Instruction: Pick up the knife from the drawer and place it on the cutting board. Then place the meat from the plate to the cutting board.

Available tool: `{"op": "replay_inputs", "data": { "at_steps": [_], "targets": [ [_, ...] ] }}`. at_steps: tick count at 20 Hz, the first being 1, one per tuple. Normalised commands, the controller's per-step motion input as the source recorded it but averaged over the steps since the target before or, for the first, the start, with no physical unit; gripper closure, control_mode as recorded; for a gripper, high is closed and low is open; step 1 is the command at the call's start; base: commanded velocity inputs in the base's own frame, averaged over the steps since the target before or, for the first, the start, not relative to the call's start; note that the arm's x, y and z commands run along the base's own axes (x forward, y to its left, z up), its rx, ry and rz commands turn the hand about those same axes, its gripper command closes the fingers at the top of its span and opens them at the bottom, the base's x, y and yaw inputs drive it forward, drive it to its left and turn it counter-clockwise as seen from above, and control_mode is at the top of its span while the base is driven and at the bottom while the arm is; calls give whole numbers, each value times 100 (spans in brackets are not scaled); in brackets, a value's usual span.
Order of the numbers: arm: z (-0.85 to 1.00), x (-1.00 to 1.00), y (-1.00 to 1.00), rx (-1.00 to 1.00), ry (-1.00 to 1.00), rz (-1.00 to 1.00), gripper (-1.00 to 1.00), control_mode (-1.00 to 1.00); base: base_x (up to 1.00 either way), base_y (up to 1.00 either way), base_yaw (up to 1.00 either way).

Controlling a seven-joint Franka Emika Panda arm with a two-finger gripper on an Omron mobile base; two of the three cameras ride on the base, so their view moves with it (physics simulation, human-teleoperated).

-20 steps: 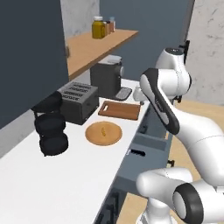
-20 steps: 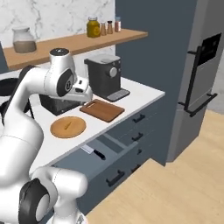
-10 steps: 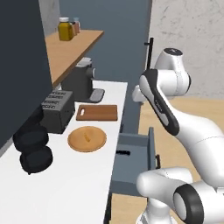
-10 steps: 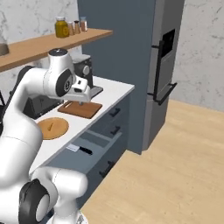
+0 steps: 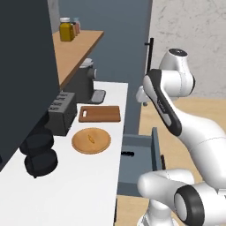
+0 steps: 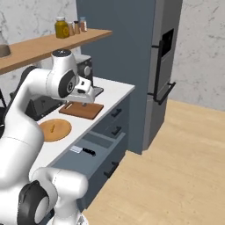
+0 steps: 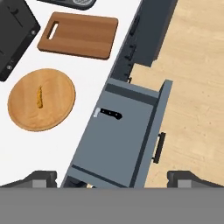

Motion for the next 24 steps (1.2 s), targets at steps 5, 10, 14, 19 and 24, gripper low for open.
{"op": "replay_inputs", "data": {
  "at_steps": [5, 10, 14, 19, 24],
  "targets": [
    [0, 0, 0, 0, 0, 0, -100, -100, -2, 10, 0],
    [-22, -3, -6, 1, 0, 1, -100, -100, 0, 0, 0],
    [-53, -51, -65, 19, -6, -7, -100, -100, 0, 0, 0],
    [-66, -18, -36, 5, 8, -33, -100, -100, 0, 0, 0],
    [-100, 32, -34, 0, 31, -35, -100, -100, 0, 0, 0]
  ]
}}
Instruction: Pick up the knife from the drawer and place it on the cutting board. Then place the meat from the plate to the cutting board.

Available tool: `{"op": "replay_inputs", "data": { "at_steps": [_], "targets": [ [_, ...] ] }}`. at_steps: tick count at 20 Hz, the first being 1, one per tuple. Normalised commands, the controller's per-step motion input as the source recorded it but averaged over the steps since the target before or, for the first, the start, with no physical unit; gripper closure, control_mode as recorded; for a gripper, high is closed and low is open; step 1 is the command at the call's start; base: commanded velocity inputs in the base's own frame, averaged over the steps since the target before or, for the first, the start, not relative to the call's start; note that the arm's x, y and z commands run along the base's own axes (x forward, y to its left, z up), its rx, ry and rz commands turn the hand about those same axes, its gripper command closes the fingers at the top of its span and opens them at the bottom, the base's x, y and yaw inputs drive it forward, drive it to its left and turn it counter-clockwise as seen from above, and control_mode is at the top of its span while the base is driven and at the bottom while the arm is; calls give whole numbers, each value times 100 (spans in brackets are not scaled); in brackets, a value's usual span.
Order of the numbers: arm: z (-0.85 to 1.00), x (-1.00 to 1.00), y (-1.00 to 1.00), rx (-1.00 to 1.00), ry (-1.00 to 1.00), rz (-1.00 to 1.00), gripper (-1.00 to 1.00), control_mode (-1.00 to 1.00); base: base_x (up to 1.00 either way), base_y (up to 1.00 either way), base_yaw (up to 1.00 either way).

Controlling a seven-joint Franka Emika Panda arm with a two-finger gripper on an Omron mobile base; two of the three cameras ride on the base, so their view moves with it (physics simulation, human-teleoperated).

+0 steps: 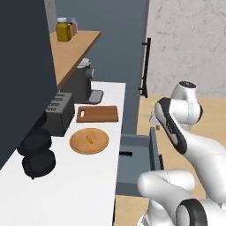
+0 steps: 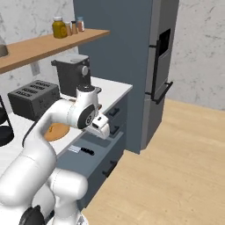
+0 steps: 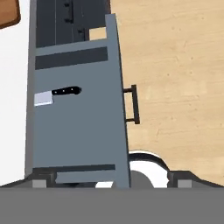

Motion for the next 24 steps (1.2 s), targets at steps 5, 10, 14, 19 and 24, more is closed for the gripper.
{"op": "replay_inputs", "data": {
  "at_steps": [5, 10, 14, 19, 24],
  "targets": [
    [-87, 48, -46, 0, 29, -16, -100, -100, 0, 0, 0],
    [-72, 20, -29, 0, 10, 0, -100, -100, 0, 0, 0],
    [-51, 8, 2, 1, 0, 8, -100, -100, 0, 0, 0],
    [-37, 20, 15, 3, -1, 9, -100, -100, 0, 0, 0],
    [-33, 34, 22, 0, 0, 2, -100, -100, 0, 0, 0]
  ]
}}
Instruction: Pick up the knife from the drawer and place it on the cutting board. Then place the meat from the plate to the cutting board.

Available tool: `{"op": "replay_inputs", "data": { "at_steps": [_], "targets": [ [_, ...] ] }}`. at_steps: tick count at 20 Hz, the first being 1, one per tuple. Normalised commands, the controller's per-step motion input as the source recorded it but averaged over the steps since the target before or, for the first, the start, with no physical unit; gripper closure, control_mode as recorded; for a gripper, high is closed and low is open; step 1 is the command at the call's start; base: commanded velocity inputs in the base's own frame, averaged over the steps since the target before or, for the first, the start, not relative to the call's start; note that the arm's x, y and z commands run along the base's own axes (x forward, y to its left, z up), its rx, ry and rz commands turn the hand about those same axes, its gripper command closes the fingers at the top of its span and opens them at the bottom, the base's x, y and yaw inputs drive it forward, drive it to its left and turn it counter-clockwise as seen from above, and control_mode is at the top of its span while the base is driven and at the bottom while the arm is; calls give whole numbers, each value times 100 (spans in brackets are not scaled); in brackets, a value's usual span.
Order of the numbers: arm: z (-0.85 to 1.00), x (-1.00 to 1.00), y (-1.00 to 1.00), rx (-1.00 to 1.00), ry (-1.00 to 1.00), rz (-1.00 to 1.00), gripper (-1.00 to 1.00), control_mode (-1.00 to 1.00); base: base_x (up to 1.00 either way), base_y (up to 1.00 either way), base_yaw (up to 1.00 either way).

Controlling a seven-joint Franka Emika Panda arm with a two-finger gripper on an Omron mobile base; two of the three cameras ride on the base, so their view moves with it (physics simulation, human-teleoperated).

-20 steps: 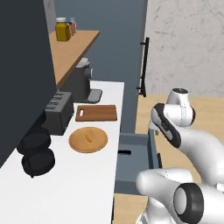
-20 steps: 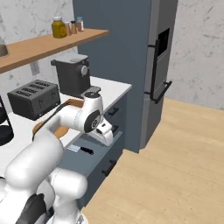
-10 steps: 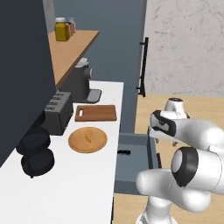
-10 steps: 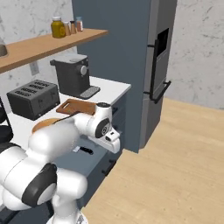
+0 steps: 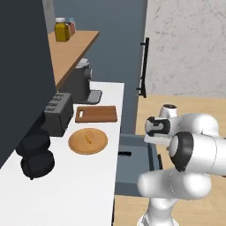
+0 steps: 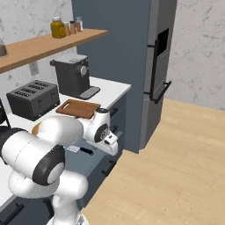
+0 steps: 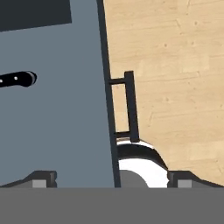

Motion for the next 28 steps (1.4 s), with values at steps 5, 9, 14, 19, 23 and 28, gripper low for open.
{"op": "replay_inputs", "data": {
  "at_steps": [5, 9, 14, 19, 23, 28],
  "targets": [
    [-55, 35, 13, 0, 0, 0, -100, -100, 0, 0, 0],
    [-55, 32, 2, 0, 0, 0, -100, -100, 0, 0, 0],
    [-50, 6, -17, 0, 0, 0, -100, -100, 0, 0, 0],
    [-56, 0, -79, 0, 12, 0, -100, -100, 0, 0, 0],
    [-45, 0, -100, 0, 19, 0, -100, -100, 0, 0, 0],
    [-32, 0, -100, 0, 17, 0, -100, -100, 0, 0, 0]
  ]
}}
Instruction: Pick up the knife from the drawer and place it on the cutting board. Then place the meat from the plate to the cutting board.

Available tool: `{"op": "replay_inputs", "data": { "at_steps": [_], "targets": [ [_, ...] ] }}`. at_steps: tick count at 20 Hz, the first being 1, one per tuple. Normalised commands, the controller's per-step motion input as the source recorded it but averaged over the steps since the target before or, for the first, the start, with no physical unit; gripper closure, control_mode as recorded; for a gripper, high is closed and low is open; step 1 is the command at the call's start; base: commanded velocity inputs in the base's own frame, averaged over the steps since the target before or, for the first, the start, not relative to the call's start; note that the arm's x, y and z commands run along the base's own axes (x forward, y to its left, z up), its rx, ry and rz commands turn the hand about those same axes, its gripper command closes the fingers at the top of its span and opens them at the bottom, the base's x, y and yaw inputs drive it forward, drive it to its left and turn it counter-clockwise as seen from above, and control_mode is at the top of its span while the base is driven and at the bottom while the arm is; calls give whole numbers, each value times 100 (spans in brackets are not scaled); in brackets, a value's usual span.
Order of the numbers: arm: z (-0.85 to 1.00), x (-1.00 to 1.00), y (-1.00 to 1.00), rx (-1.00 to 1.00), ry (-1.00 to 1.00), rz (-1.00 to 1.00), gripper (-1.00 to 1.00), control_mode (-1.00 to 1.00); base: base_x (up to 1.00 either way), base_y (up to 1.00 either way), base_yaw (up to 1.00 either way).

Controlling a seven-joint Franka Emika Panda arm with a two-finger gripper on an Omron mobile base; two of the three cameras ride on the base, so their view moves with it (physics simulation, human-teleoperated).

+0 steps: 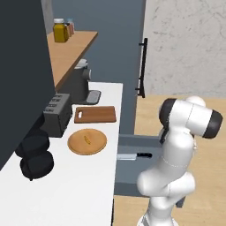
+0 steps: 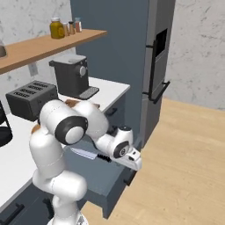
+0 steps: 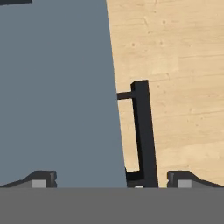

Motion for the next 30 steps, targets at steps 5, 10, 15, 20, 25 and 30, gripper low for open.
{"op": "replay_inputs", "data": {
  "at_steps": [5, 10, 15, 20, 25, 30],
  "targets": [
    [-10, 0, -100, 1, 12, 0, -100, -100, 0, 0, 0],
    [38, -8, -62, 10, -11, 0, -100, -100, 0, 0, 0],
    [100, 0, 0, 10, -11, 7, -100, -100, 0, 0, 0],
    [58, 32, 49, 1, 1, 38, -100, -100, 0, 0, 0],
    [4, 68, 54, 1, 1, 69, -100, -100, 0, 0, 0],
    [-8, 9, 27, 1, 0, 78, -100, -100, 0, 0, 0]
  ]
}}
